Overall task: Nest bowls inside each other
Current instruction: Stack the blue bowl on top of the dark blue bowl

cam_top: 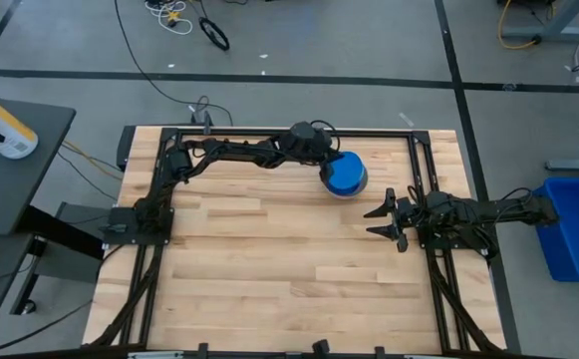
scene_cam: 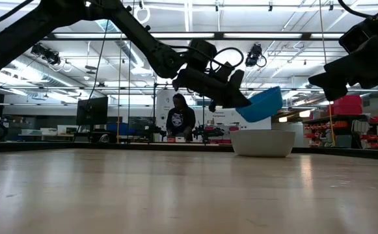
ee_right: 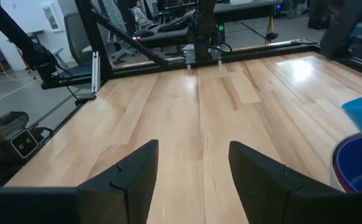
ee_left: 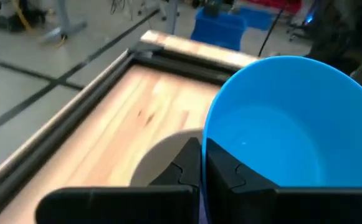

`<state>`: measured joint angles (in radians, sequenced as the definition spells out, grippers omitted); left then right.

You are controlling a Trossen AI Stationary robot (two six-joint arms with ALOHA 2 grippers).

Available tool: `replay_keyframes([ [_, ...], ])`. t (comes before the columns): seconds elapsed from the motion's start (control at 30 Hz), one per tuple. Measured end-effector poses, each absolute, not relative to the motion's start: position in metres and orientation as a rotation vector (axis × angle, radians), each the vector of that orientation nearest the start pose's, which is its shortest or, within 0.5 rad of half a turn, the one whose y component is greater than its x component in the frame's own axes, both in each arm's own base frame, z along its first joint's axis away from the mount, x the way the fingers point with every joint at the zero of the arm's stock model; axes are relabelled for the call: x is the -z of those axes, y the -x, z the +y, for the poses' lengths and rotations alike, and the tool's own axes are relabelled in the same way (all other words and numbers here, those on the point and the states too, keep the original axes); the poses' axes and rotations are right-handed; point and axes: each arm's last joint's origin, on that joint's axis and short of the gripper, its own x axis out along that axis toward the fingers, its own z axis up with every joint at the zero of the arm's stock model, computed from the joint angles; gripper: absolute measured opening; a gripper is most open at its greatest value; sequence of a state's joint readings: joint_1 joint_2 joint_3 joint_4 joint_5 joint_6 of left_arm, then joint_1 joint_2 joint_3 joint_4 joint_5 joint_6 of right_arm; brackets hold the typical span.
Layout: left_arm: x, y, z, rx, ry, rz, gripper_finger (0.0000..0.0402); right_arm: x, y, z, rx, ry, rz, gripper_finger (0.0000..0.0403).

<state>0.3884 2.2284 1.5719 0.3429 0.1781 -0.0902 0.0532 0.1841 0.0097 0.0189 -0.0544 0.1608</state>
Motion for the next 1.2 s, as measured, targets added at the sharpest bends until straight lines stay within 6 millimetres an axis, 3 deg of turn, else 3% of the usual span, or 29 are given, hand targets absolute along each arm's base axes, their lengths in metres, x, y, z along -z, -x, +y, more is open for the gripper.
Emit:
replay_keyframes([
  [0.33,-0.177,-0.464,0.193,-0.293,0.162,0.332,0.0006,-0.153,-0.107,0.007,-0.095,-0.160,0.164,0.0189],
  [0.67,-0.139,-0.482,0.196,-0.297,0.211,0.438,0.0006,-0.154,-0.107,0.007,-0.096,-0.184,0.163,0.0197],
  [1.2,-0.149,-0.487,0.184,-0.306,0.175,0.582,0.0006,-0.154,-0.107,0.007,-0.091,-0.201,0.165,0.0222],
])
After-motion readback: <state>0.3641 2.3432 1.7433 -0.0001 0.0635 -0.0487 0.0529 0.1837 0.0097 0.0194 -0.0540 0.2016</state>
